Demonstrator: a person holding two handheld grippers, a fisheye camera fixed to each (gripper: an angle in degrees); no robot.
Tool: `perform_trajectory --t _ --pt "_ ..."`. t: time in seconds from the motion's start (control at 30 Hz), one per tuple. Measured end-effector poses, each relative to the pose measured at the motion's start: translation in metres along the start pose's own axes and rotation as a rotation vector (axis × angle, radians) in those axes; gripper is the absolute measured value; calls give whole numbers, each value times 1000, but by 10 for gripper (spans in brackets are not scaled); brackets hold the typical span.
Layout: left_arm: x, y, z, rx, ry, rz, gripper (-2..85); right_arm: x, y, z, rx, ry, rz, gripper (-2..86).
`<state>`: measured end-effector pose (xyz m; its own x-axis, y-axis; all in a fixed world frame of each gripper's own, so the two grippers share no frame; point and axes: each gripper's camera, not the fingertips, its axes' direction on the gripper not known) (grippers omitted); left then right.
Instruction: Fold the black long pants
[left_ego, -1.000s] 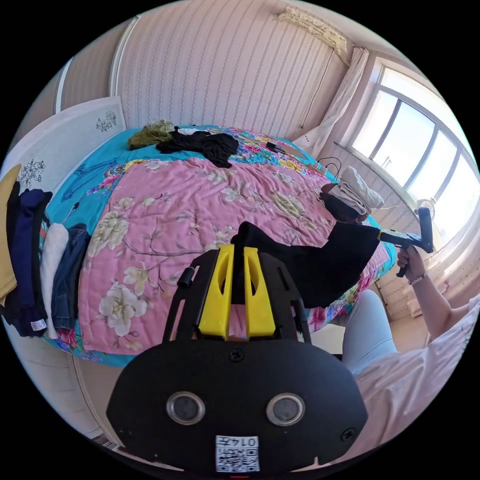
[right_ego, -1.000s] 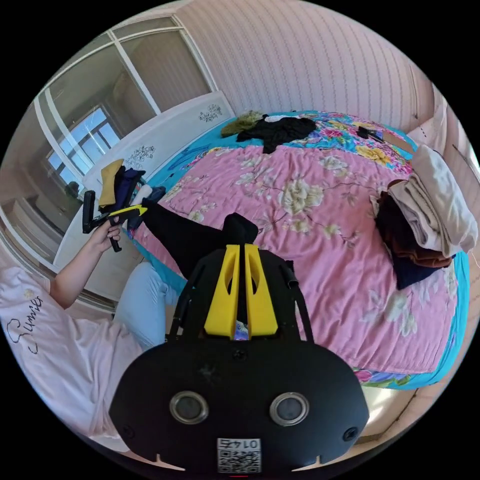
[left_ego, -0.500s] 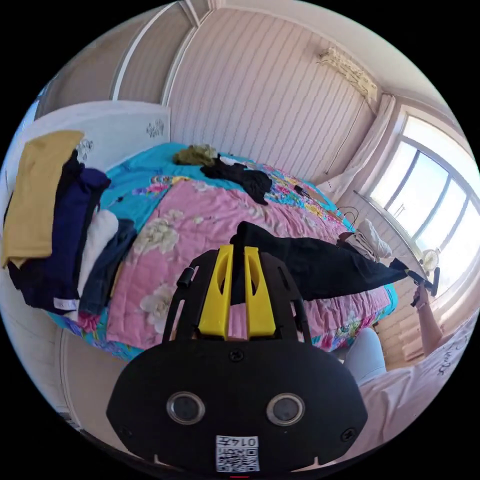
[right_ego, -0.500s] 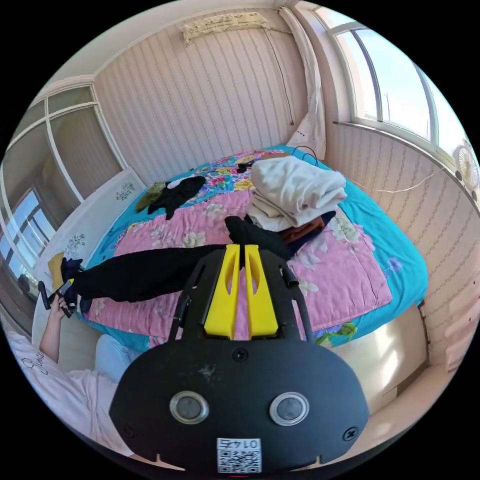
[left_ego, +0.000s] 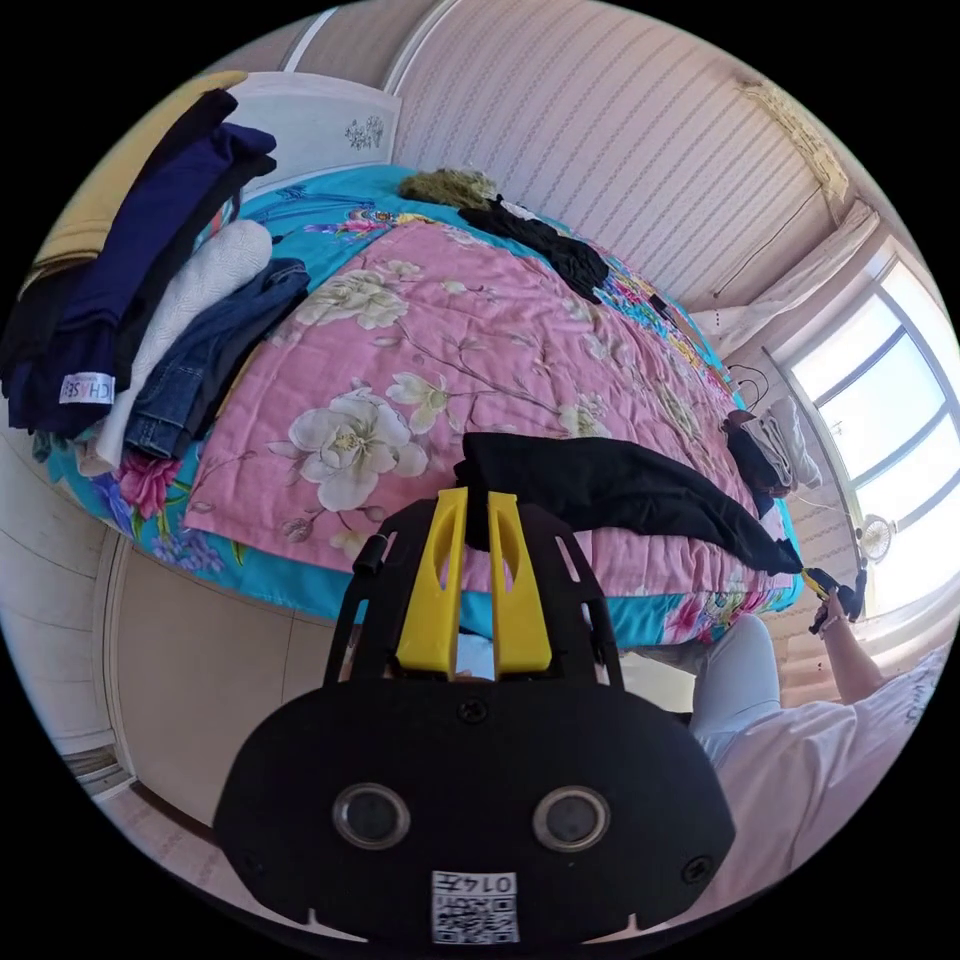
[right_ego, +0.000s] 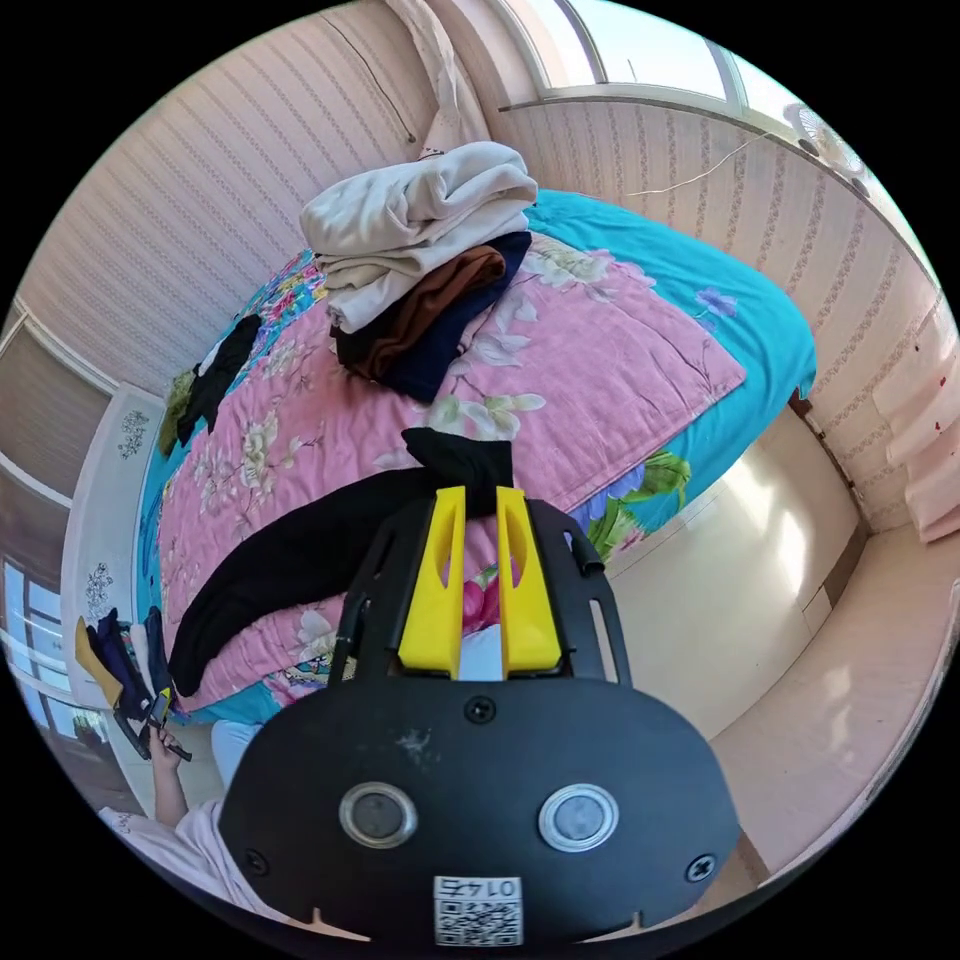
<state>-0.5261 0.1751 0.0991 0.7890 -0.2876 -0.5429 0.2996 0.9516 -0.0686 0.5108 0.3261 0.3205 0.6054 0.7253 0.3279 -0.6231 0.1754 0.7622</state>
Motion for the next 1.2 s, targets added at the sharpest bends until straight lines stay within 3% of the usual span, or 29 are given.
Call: perform_trajectory --t 0.17,0.27,0.43,0.6,0.77,0.9,0.97,1.07,1.13,1.2 --pt "17 -19 -4 42 -59 37 53 -60 -13 -35 153 137 -153 22" --pt "16 -47 21 11 23 -14 79 -130 -25 -34 148 67 -364 28" --pt "8 -68 70 -185 16 -85 70 -276 -21 6 -20 -175 -738 53" --pt "46 -30 7 -55 85 103 31 -456 32 57 -251 -409 -1171 54" --pt "61 34 -35 -67 168 151 17 -589 90 73 -393 -491 -1488 56" --pt "62 70 -53 -84 174 157 12 -666 133 86 -399 -387 -1712 97" --pt "57 78 -60 -74 201 132 11 -688 142 103 -428 -300 -1734 131" --pt "49 89 -74 -58 244 81 8 -703 151 146 -659 -168 -1732 120" --pt "49 95 -87 -37 266 86 5 -700 138 148 -685 -221 -1654 80" --pt "59 100 -116 23 335 157 2 -687 98 123 -662 -404 -1528 31"
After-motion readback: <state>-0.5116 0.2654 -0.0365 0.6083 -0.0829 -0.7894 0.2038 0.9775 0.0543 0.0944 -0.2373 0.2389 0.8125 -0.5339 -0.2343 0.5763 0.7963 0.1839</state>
